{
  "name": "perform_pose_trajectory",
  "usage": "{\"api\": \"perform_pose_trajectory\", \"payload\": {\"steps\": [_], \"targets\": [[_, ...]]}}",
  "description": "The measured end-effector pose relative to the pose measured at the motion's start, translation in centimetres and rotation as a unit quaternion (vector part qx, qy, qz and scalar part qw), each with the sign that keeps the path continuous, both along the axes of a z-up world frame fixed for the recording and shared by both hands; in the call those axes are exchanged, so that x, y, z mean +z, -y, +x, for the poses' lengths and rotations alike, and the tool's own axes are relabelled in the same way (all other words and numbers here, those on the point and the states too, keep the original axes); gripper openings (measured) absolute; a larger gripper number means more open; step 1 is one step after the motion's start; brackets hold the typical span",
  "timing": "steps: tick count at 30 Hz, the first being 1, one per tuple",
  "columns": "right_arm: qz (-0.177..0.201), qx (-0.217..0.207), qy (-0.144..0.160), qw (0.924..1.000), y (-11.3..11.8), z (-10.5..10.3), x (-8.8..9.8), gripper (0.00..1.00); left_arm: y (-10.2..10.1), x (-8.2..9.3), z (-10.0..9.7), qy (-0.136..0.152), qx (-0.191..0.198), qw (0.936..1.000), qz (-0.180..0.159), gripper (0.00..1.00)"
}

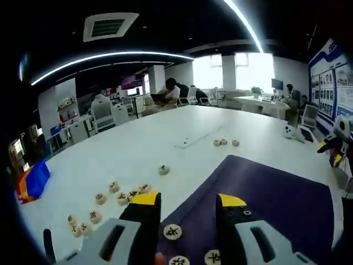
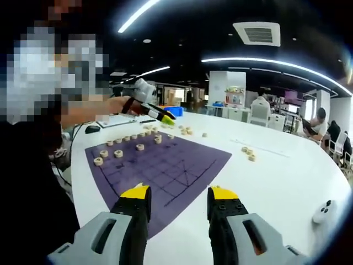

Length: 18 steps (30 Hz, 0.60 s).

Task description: Pick up the chess pieces one by one and place each piece onto its starting position on the chessboard, setting the pieces on their correct points until all the chess pieces are arranged in the starting layout

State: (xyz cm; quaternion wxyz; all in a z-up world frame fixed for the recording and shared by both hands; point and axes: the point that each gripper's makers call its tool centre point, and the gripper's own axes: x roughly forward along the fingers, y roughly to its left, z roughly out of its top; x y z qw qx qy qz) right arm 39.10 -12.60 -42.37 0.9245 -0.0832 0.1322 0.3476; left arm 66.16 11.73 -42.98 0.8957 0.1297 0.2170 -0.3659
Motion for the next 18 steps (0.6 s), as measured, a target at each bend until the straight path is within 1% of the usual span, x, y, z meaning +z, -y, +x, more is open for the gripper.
{"api": "perform_pose_trajectory", "payload": {"steps": [3,7,10,12,14,16,18], "targets": [[0.001,-0.006,0.000,1.0000,0.4,0.0,0.0,0.41,1.0,-1.3,3.2,-0.012,0.014,0.9998,0.010,0.41],[0.001,-0.015,0.002,0.9999,1.0,-0.4,0.1,0.41,2.5,-2.9,6.0,-0.040,0.024,0.9989,0.001,0.41],[0.001,-0.029,0.002,0.9996,2.0,-0.7,0.2,0.41,3.7,-4.2,7.7,-0.046,0.027,0.9985,0.013,0.41],[0.001,-0.038,0.002,0.9993,2.4,-0.8,0.2,0.41,4.2,-4.8,8.6,-0.047,0.029,0.9983,0.018,0.41],[0.000,-0.043,0.002,0.9991,2.7,-1.0,0.2,0.41,4.5,-5.3,9.2,-0.055,0.037,0.9976,0.017,0.41],[0.000,-0.045,0.001,0.9990,2.8,-1.1,0.1,0.41,4.5,-5.8,9.5,-0.067,0.053,0.9962,0.016,0.42],[-0.001,-0.047,0.000,0.9989,2.9,-1.2,0.0,0.41,4.9,-5.9,9.8,-0.070,0.058,0.9958,0.011,0.43]]}}
